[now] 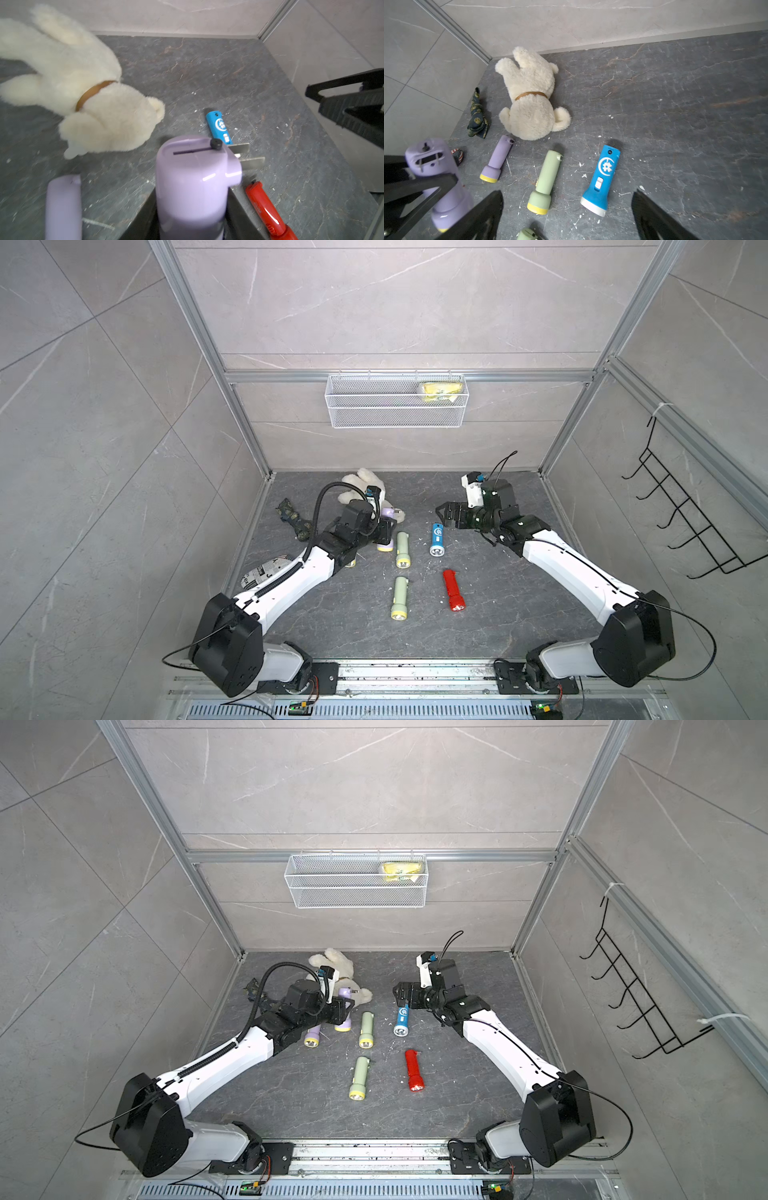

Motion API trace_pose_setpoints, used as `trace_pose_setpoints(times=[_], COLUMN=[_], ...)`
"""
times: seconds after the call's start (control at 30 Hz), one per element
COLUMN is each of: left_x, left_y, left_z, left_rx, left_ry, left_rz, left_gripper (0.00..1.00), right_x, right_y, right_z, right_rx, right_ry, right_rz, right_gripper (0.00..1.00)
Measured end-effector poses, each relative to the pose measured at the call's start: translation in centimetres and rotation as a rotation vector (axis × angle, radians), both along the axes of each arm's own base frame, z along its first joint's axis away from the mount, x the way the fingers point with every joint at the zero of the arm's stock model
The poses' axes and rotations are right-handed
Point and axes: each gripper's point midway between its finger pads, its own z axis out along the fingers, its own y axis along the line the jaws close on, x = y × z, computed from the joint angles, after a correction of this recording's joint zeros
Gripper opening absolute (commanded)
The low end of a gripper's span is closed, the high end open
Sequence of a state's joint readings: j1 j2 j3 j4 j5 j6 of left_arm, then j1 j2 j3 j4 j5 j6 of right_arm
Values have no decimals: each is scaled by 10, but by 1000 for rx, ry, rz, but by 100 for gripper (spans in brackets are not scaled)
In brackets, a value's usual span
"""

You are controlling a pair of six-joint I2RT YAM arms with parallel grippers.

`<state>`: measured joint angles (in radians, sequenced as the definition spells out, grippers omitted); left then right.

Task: Close the plug at the bottom of the flashlight
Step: Pick up the flashlight from the center of the board, then close the plug of the flashlight.

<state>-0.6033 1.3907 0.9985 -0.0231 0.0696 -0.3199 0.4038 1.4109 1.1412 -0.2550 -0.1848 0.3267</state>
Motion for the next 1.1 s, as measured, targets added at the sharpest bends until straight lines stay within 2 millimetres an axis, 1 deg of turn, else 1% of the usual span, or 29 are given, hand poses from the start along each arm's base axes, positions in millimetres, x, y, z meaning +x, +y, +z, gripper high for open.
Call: trace_pose_setpoints(times=[0.1, 0.2, 0.3, 0.37, 0.5, 0.6, 0.67, 0.8, 0.9, 0.97, 1.1], left_x=[9, 13, 12, 7, -7, -16, -23, -38, -49, -54, -64], left_y=[-19, -34, -46, -49, -59, -66, -69, -70, -71, -71, -72], left_z=[1, -2, 6, 7, 1, 11, 17, 9, 4, 6, 19], left_rx=[-56, -95, -172, -215, -223, -244, -259, -251, -249, -255, -280], left_ry=[-33, -45, -132, -190, -214, -267, -316, -343, -345, -350, -379], left_rz=[-57, -111, -173, -207, -324, -403, -449, -523, -576, -604, -648], left_gripper=[0, 0, 0, 0, 0, 0, 0, 0, 0, 0, 0], right_x=[-1, -3, -6, -9, -18, -27, -33, -47, -54, -58, -61], right_y=[1, 4, 11, 16, 28, 39, 46, 58, 67, 73, 78], right_z=[12, 21, 27, 30, 39, 50, 59, 78, 90, 92, 87], right_rx=[-5, -4, 15, 32, 76, 112, 137, 196, 240, 266, 296], right_ry=[-50, -91, -111, -121, -146, -169, -190, -222, -240, -237, -213], right_rz=[25, 61, 121, 170, 282, 370, 426, 541, 626, 674, 722], right_gripper=[100, 100, 100, 100, 98, 95, 90, 85, 79, 78, 78])
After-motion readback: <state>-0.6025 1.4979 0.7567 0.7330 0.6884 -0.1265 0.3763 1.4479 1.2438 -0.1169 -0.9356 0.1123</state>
